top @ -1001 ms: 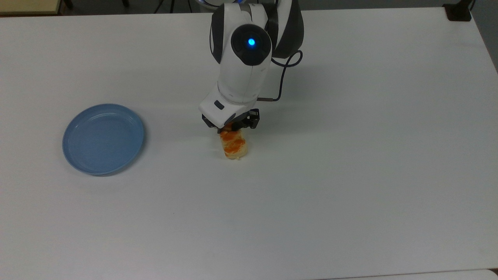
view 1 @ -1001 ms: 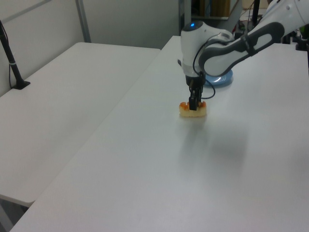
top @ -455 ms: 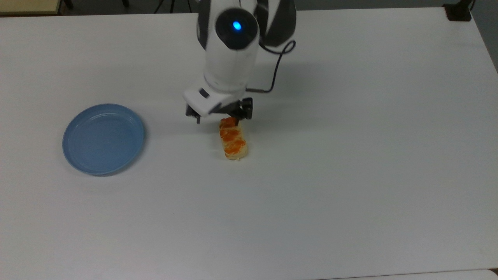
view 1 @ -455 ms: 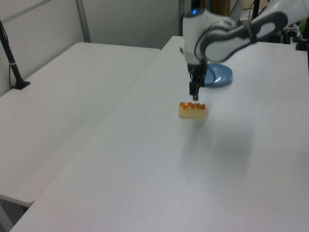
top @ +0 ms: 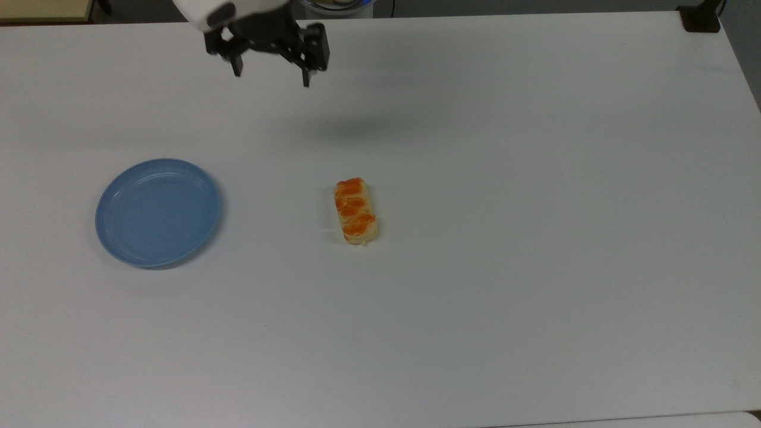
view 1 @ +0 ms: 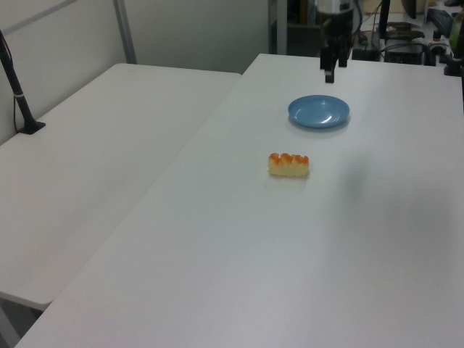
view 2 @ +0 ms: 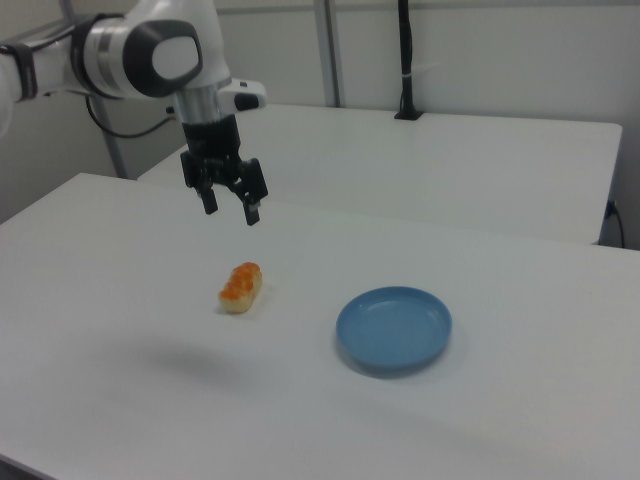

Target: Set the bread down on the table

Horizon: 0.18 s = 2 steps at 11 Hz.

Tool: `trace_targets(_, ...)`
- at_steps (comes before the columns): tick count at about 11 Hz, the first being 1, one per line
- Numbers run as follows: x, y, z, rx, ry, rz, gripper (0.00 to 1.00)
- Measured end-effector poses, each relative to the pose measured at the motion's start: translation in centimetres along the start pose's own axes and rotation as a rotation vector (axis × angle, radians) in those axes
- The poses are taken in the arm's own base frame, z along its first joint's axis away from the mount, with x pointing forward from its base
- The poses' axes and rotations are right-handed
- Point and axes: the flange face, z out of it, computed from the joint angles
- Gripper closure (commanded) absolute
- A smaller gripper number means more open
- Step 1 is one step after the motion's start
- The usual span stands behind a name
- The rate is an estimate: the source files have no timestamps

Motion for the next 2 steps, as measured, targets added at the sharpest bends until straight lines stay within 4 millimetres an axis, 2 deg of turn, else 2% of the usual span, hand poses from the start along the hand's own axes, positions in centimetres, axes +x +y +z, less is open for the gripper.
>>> trace_targets(2,-1.86,1.65,-1.95,0.008,-0.025,0.023,0.0)
